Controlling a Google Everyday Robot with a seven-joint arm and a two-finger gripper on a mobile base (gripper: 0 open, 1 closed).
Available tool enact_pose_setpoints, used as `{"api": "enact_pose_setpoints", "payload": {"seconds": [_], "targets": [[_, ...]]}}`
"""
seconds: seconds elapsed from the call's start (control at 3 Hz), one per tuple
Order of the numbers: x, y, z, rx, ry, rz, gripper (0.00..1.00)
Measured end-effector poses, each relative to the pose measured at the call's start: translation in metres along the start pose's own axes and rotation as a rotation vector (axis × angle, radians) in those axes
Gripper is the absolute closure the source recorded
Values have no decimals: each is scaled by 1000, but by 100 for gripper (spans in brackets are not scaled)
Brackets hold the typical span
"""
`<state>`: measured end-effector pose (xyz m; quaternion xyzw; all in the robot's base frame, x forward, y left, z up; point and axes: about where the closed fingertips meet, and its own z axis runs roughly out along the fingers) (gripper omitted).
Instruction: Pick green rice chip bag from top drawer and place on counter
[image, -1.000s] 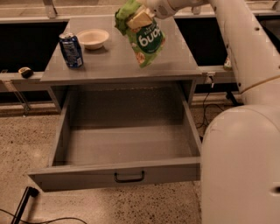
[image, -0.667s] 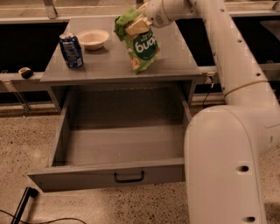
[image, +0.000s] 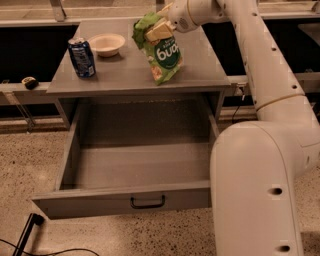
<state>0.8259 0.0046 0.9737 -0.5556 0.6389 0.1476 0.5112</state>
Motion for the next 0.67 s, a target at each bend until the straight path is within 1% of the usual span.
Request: {"api": "enact_pose_setpoints", "payload": {"seconds": [0.33,0.67], "targets": [[0,0,0,0,0,0,0],[0,0,0,0,0,0,0]]}}
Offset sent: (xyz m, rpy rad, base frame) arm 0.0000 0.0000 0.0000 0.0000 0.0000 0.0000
